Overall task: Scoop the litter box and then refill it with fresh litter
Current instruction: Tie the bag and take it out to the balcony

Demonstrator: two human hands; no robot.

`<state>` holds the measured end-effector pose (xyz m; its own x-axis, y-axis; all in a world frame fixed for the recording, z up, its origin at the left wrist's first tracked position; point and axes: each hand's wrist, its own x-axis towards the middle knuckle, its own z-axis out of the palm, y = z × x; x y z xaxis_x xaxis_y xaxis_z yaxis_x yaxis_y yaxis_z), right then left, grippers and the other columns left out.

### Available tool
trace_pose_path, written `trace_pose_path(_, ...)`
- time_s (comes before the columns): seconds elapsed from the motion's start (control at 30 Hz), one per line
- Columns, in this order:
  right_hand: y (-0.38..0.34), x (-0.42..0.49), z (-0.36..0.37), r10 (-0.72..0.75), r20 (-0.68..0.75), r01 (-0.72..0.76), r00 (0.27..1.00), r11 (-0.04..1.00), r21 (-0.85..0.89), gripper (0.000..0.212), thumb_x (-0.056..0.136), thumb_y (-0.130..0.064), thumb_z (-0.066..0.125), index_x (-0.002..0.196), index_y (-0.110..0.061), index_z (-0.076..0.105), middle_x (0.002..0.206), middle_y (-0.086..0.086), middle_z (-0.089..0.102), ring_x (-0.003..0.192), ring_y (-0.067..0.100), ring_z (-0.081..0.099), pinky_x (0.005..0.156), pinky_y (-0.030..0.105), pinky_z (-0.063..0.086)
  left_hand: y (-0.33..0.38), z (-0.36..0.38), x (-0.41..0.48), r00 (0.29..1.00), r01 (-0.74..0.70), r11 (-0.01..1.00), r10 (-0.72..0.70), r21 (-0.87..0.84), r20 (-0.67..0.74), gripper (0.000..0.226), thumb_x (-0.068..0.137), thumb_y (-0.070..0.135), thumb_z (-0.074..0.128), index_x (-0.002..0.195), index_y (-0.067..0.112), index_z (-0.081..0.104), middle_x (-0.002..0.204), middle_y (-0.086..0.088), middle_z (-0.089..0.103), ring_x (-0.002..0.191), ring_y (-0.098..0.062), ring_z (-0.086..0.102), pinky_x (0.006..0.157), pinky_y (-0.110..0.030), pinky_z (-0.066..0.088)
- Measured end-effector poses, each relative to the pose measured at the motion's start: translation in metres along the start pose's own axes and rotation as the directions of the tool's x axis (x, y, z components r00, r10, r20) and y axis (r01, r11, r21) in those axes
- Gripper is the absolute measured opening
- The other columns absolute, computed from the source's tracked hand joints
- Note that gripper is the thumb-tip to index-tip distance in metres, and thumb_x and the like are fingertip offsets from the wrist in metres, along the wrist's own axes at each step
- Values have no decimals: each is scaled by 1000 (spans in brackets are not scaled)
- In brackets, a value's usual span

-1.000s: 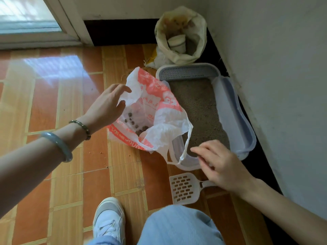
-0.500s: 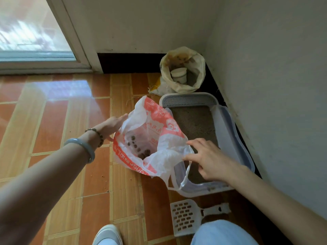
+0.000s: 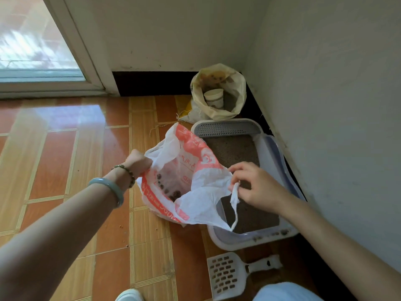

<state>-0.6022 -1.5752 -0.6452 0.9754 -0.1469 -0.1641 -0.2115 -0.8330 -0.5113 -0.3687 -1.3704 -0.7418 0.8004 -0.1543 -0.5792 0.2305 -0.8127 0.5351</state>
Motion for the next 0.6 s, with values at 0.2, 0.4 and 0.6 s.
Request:
trace_pose_path(0.2,-30,18,-36,202,-74,-110,977,764,636,17,77,-21,58,75,-8,68,98,-4,68,90,6,61,85,27,45,5,-55,-15,991,-116,856,66,-504,-115,55,66,-1,57,119,-13,49,95,-27,60,93,-35,60,85,-48,52)
trace_pose_path(0.4,-82,35,-86,119,-57,-5,991,471,882,20,75,-18,54,69,-10,72,88,6,69,96,18,62,96,34,45,45,-120,-91,955,-175,688,293,-704,49,33,75,-2,46,59,14,69,69,-2,56,61,-11,55,52,-16,45)
trace_pose_path(0.6,-140,51,-131,-31,-57,62,998,197,978,27,91,-11,45,70,-9,61,88,13,68,93,25,64,94,39,47,90,-186,-172,835,-544,725,517,-422,-187,31,81,32,65,80,1,67,69,-16,55,64,-25,58,66,-35,49)
